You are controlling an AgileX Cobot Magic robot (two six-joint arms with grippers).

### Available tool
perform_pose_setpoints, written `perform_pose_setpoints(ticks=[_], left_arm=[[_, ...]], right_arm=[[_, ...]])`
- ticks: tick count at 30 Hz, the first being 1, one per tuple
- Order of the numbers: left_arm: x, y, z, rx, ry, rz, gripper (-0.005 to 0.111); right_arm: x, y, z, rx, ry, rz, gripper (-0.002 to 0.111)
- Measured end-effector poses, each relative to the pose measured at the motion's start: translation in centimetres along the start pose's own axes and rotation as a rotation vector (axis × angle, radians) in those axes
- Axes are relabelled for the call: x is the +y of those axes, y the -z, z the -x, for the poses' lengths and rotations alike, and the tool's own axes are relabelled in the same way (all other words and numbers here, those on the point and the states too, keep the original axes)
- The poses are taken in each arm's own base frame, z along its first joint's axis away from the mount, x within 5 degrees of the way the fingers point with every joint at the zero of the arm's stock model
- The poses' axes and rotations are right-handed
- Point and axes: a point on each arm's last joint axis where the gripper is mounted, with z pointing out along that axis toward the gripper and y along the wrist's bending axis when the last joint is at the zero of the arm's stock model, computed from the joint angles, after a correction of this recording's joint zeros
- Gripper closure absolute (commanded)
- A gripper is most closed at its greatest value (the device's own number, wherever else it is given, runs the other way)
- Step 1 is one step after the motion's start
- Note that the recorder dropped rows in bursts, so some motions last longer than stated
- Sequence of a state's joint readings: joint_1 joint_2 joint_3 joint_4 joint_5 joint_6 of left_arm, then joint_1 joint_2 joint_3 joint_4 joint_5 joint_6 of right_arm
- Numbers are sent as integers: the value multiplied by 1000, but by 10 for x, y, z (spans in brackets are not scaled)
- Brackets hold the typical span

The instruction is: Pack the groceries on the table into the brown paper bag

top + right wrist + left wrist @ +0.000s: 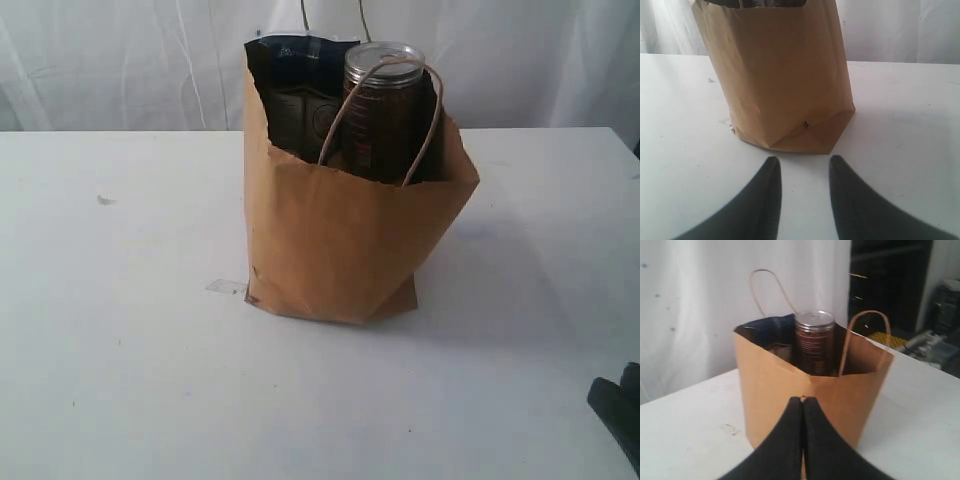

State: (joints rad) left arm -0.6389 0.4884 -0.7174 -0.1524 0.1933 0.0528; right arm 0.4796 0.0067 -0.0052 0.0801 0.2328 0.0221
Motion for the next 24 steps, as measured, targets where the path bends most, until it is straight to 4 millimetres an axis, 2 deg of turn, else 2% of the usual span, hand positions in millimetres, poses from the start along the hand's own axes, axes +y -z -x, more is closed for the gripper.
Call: perform_pose_setpoints(ticks=[1,3,5,8,9,13,15,24], left_arm=[[2,-1,-6,-23,3,25,107],[9,0,-31,-113,33,95,107],[15,10,-69,-161,97,176,107],[18,21,-109,-136,140,265,107],[20,24,-129,-125,149,315,107],[26,27,-174,-88,169,442,107],[27,26,-184,-43,182,463,107],[25,26,-193,66,125,452,107]], right_arm=[[0,0,0,0,0,0,77],[0,0,0,0,0,0,77],[0,0,0,0,0,0,77],[0,0,0,0,0,0,77],[0,0,0,0,0,0,77],[0,0,0,0,0,0,77],[0,0,0,0,0,0,77],[0,0,0,0,0,0,77]])
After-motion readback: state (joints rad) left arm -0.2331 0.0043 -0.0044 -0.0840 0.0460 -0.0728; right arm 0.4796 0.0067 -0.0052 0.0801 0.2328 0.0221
